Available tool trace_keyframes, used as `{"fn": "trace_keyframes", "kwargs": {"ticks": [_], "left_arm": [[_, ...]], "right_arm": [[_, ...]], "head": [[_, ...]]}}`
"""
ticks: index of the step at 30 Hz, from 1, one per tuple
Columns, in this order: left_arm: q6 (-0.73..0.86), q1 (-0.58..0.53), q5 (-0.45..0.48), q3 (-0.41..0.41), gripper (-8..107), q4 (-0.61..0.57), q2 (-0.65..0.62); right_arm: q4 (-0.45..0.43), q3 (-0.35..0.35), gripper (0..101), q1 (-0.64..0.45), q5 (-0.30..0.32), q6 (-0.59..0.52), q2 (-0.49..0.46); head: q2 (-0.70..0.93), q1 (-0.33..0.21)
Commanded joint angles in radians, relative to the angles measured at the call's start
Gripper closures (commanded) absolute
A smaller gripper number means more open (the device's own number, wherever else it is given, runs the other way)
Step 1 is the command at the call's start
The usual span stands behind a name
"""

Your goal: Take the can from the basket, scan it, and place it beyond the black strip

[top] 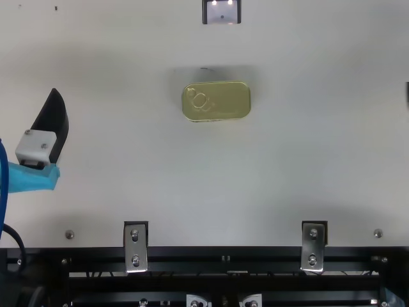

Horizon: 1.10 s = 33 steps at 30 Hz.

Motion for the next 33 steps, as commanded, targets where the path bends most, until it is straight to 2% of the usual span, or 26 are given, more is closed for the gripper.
{"fn": "trace_keyframes", "kwargs": {"ticks": [1, 20, 23, 31, 33], "left_arm": [[0.0, 0.0, 0.0, 0.0, 9, 0.0, 0.0], [0.0, 0.0, 0.0, 0.0, 9, 0.0, 0.0], [0.0, 0.0, 0.0, 0.0, 9, 0.0, 0.0], [0.0, 0.0, 0.0, 0.0, 9, 0.0, 0.0], [0.0, 0.0, 0.0, 0.0, 9, 0.0, 0.0]], "right_arm": [[0.016, 0.011, 0, 0.012, 0.016, -0.023, 0.009], [0.158, 0.16, 0, 0.173, 0.182, -0.219, 0.061], [0.175, 0.18, 0, 0.185, 0.174, -0.252, 0.055], [0.173, 0.181, 0, 0.186, 0.175, -0.254, 0.056], [0.169, 0.166, 0, 0.2, 0.181, -0.218, 0.041]], "head": [[-0.001, -0.005], [-0.001, -0.005], [-0.001, -0.005], [-0.001, -0.005], [-0.001, -0.005]]}}
